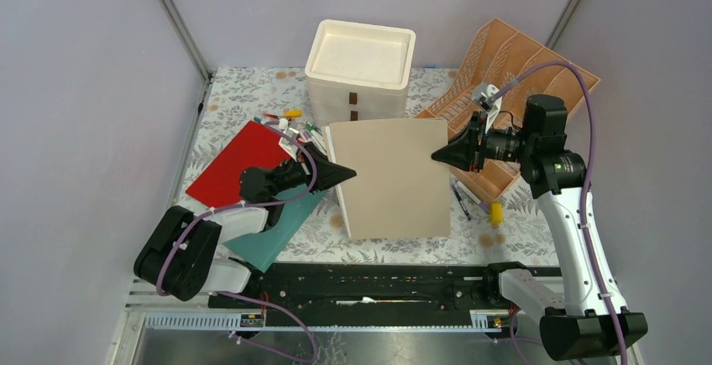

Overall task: Organize the desk
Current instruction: Pick up the folder from the center of the board, then place the folder in the storage box.

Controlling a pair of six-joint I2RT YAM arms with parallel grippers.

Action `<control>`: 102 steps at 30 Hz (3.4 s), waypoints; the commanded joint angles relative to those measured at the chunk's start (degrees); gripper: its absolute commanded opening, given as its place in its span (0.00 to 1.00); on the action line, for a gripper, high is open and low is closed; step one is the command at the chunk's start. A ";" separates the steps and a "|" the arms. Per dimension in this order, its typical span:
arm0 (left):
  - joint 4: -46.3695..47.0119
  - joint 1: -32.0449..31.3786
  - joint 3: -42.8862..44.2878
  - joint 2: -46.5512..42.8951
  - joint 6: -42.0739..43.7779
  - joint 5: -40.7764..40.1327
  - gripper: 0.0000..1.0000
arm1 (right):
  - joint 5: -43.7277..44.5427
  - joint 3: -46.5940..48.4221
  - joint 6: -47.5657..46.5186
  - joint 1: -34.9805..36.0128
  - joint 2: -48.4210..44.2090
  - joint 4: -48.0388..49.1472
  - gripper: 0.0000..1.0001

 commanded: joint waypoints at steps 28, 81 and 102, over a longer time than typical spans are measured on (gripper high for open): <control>-33.93 -4.31 9.84 -14.13 20.32 3.33 0.00 | 16.34 35.21 -33.06 17.25 17.58 -36.68 1.00; -47.27 -7.86 13.31 -19.28 27.44 -6.12 0.31 | 19.93 27.49 -27.50 24.70 16.09 -37.31 0.00; -78.61 -7.25 9.56 -39.72 31.53 -36.38 0.99 | 30.88 18.59 -8.63 7.07 -2.52 -21.92 0.00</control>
